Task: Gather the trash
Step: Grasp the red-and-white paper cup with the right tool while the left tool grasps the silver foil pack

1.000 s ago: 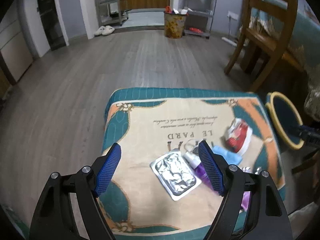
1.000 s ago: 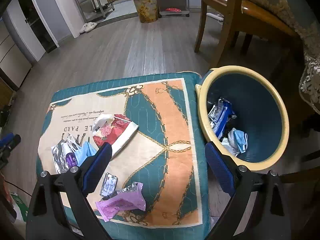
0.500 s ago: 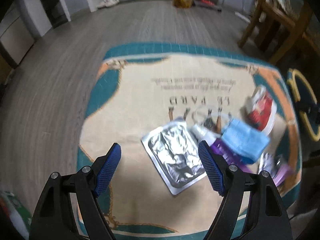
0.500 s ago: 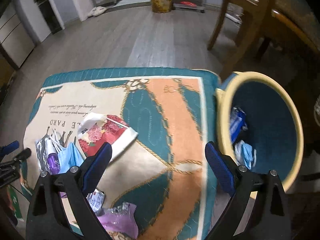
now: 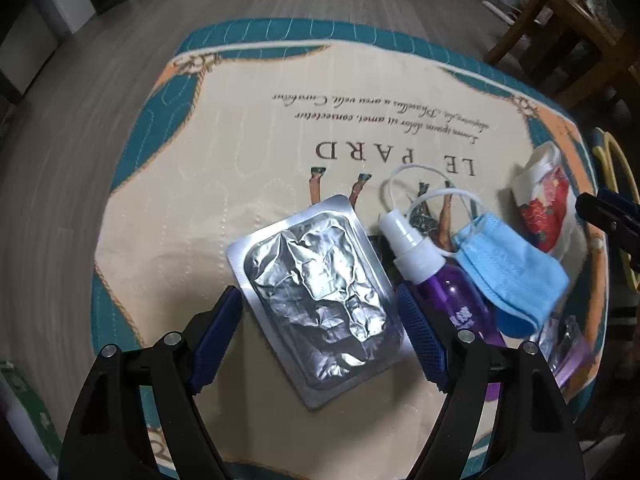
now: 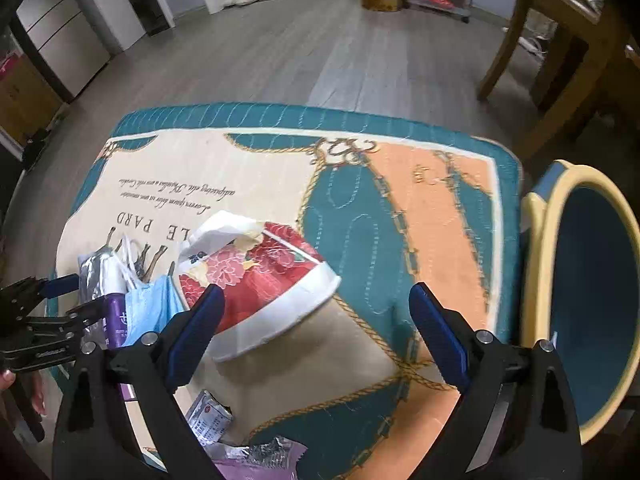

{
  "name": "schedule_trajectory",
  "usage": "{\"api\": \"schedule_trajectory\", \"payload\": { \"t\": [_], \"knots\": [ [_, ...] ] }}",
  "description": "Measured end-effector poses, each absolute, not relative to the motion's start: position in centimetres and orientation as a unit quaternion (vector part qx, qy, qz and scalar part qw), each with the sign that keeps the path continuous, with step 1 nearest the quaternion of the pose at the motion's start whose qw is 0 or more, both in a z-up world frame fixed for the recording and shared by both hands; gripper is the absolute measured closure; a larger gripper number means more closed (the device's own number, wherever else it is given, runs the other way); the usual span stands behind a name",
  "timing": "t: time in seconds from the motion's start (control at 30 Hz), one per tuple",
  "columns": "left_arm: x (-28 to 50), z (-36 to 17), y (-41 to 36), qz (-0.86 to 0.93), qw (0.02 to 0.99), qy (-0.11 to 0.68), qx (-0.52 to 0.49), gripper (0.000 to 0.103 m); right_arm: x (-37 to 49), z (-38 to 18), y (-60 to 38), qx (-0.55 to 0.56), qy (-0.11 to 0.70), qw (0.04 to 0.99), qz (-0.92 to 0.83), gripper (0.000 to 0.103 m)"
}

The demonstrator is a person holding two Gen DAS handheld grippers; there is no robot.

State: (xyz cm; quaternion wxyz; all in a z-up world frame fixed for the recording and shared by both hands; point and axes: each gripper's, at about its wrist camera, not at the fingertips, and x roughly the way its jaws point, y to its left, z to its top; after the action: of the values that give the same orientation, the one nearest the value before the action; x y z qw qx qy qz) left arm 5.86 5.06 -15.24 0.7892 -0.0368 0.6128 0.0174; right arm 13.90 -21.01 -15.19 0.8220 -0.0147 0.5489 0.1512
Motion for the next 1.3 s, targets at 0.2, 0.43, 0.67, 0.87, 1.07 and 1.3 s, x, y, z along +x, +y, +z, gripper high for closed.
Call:
{"api": "schedule_trajectory", "payload": {
  "t": [0.2,0.43,0.67,0.87,1.07,1.3],
  "knots": [
    [6.0,-15.7,4.6,0.021,0.79,0.612,-0.022,0.018,14.5,-16.3,-20.5,-0.009,0.561,0.811,0.167,0.011],
    [6.7,-15.8,4.2,0.029,0.788,0.615,-0.003,0.028,14.6,-16.9,-20.4,0.029,0.574,0.797,0.184,0.045],
    [7.1,-15.0,5.1,0.022,0.791,0.611,-0.006,0.033,14.5,-16.0,-21.6,0.091,0.578,0.79,0.181,0.1],
    [6.8,-13.1,5.0,0.015,0.807,0.59,-0.01,0.033,13.7,-14.0,-21.9,0.113,0.559,0.798,0.195,0.102],
    [6.1,-10.5,5.1,0.01,0.828,0.561,-0.008,0.033,13.7,-14.9,-22.1,0.157,0.589,0.774,0.174,0.097],
    [6.0,-9.1,5.1,-0.002,0.843,0.538,-0.008,0.033,13.9,-16.4,-20.9,0.191,0.606,0.757,0.153,0.064]
  ]
}}
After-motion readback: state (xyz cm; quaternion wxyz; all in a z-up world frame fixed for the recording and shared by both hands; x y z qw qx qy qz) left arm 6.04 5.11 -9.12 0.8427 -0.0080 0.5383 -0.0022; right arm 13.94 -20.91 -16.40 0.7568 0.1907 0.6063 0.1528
